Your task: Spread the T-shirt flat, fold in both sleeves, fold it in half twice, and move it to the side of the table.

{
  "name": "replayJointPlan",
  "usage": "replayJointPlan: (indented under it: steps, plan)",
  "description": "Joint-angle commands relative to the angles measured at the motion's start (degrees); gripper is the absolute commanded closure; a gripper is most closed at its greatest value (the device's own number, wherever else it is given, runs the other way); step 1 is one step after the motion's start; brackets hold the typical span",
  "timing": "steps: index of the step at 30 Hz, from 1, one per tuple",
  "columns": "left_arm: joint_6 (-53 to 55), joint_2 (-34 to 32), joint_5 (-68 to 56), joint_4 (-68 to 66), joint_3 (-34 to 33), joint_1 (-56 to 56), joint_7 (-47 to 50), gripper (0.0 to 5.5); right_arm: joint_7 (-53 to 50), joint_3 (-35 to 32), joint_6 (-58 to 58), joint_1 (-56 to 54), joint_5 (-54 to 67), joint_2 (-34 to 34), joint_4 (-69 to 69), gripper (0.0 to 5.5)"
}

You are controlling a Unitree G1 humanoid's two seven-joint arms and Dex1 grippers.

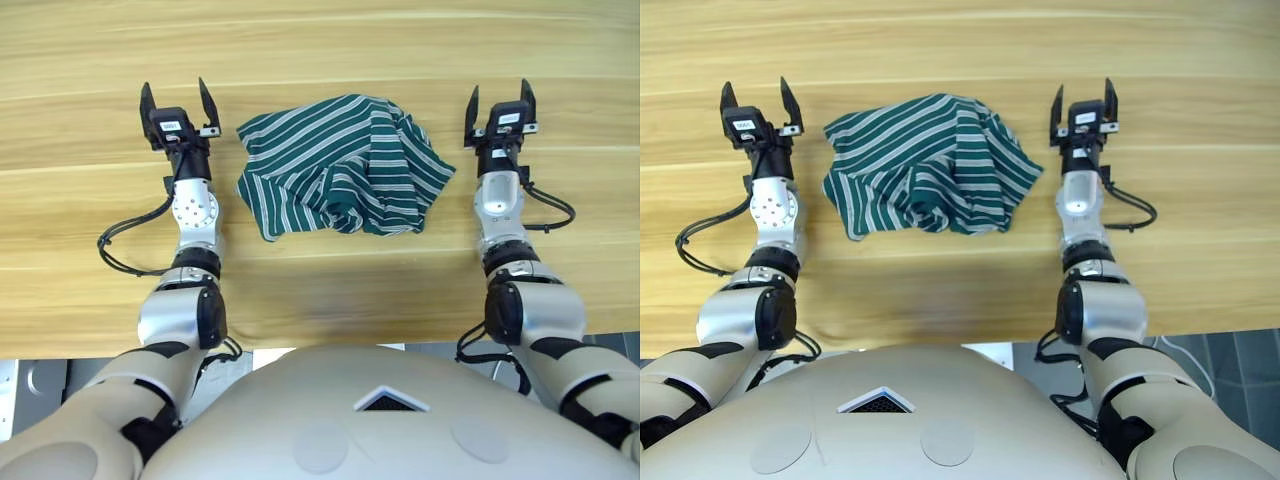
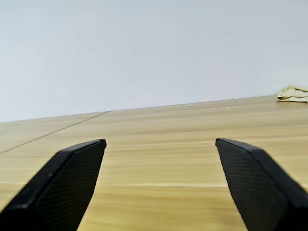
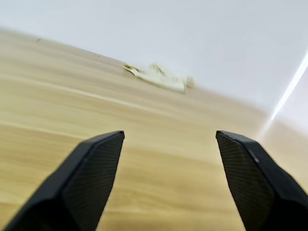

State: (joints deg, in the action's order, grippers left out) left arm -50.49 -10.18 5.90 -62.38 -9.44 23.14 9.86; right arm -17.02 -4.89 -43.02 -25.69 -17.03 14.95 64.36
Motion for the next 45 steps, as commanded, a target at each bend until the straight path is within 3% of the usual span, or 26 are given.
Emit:
replayJointPlan:
  steps: [1, 6, 9, 32, 39, 45]
  plan:
    - [-1.4, -0.6, 3.1, -0.3, 1.8, -1.0, 3.0, 1.27, -6.8, 2.2, -0.4, -0.1, -3.1, 2.3, 1.2, 1.97]
    - [-1.8, -0.6, 3.4, -0.4, 2.8, -1.0, 3.4, 1.27, -9.1, 4.4, -1.4, 0.2, -4.1, 2.7, 1.5, 1.97]
    - [-2.2, -0.3, 2.3, -0.3, 2.5, -1.0, 2.6, 1.70, -10.0, 4.9, -1.9, 0.3, -4.2, 3.0, 1.5, 1.99]
    - [0.3, 0.6, -3.9, -1.1, 1.5, 0.3, -5.4, 1.70, -8.9, 5.8, -2.3, -0.6, -2.5, 2.6, 2.1, 1.99]
    - [0.8, 0.9, -4.8, -1.5, 1.0, 0.6, -6.7, 1.70, 3.8, -0.8, -2.8, -1.3, 10.1, 0.3, 3.0, 1.99]
    - [0.8, 0.6, -3.7, -1.5, 1.3, 0.6, -6.1, 1.70, 5.7, -0.7, -3.8, -0.7, 10.2, 0.6, 2.4, 1.99]
